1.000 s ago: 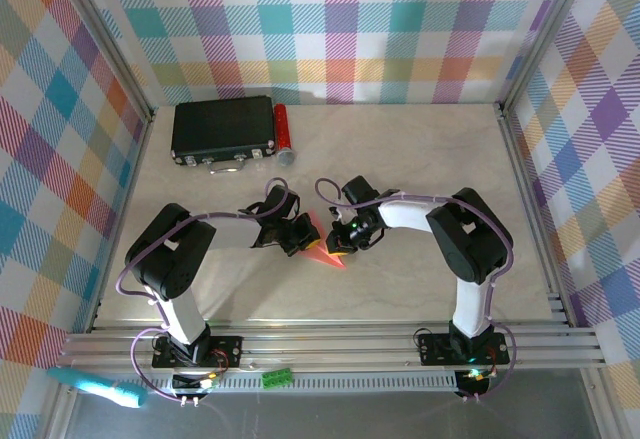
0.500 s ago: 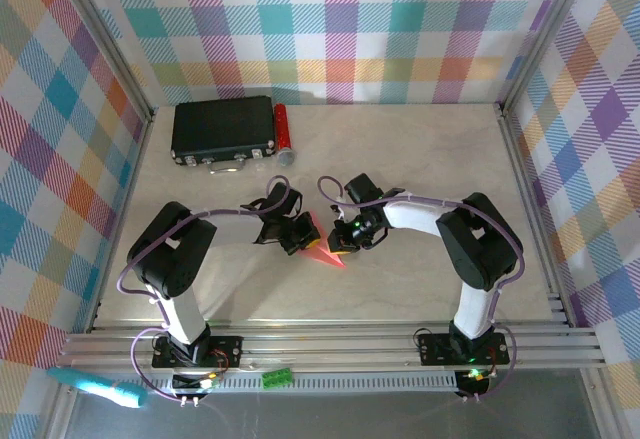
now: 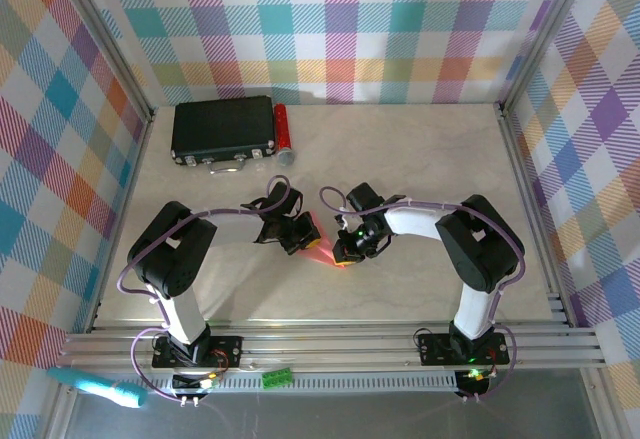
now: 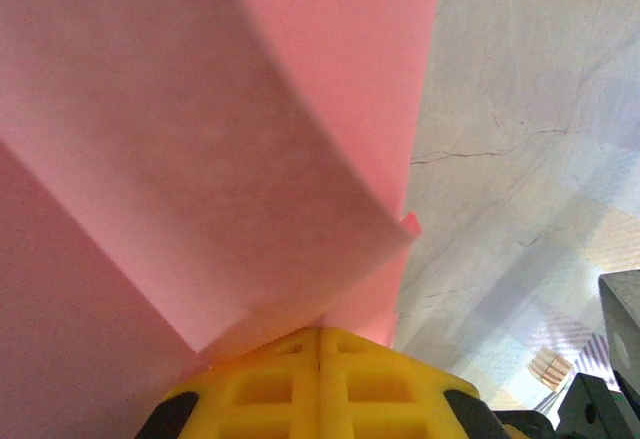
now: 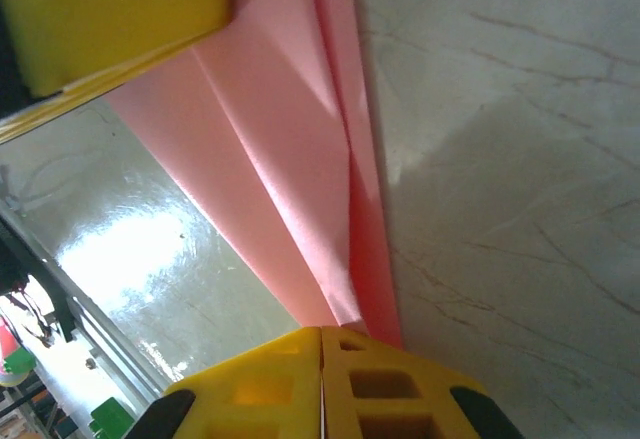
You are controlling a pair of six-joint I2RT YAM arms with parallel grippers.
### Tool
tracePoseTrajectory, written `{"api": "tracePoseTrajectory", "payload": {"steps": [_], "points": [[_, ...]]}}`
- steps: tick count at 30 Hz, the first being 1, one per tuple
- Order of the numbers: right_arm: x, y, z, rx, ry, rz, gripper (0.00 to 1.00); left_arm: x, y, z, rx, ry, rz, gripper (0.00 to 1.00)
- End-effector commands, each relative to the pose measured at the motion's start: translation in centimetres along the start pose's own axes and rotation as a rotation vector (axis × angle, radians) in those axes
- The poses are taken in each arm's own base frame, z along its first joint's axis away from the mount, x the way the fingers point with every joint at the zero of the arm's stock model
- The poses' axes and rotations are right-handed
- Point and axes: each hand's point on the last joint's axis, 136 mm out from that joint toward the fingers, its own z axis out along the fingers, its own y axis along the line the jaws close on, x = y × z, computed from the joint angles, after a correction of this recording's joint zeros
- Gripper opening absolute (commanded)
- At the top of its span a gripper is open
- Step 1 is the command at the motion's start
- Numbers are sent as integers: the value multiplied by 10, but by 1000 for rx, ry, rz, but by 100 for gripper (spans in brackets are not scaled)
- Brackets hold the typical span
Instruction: Fold a paper plane with a square sheet of paper (pick it up from the middle)
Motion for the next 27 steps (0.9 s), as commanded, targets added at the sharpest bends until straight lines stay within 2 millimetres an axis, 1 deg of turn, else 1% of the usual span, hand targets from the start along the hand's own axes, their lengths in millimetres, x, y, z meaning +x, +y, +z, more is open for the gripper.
{"api": "tracePoseTrajectory", "payload": {"steps": [1, 6, 9, 10, 12, 14, 16, 18, 22, 24, 27], "points": [[8, -10, 3, 45, 27, 16, 10, 10, 69, 8, -244, 17, -72, 4], [14, -16, 8, 56, 46, 32, 10, 11, 71, 9, -248, 22, -71, 5], [22, -21, 11, 59, 71, 47, 10, 11, 70, 9, -247, 23, -69, 4], [25, -22, 11, 57, 78, 49, 10, 11, 70, 8, -246, 23, -70, 4], [24, -16, 7, 40, 69, 36, 10, 11, 69, 8, -244, 22, -68, 5], [17, -2, -2, 0, 37, 4, 11, 10, 68, 8, -240, 22, -67, 4], [5, 15, -11, -42, -2, -31, 12, 11, 68, 8, -239, 22, -67, 4], [-7, 26, -14, -71, -24, -46, 13, 10, 67, 8, -240, 20, -66, 4], [-23, 27, -2, -87, -21, -24, 12, 10, 69, 8, -242, 18, -70, 4], [-26, 27, 2, -93, -17, -19, 12, 10, 69, 8, -240, 18, -71, 4], [-29, 20, 6, -59, -13, -21, 11, 11, 70, 8, -245, 22, -72, 4]]}}
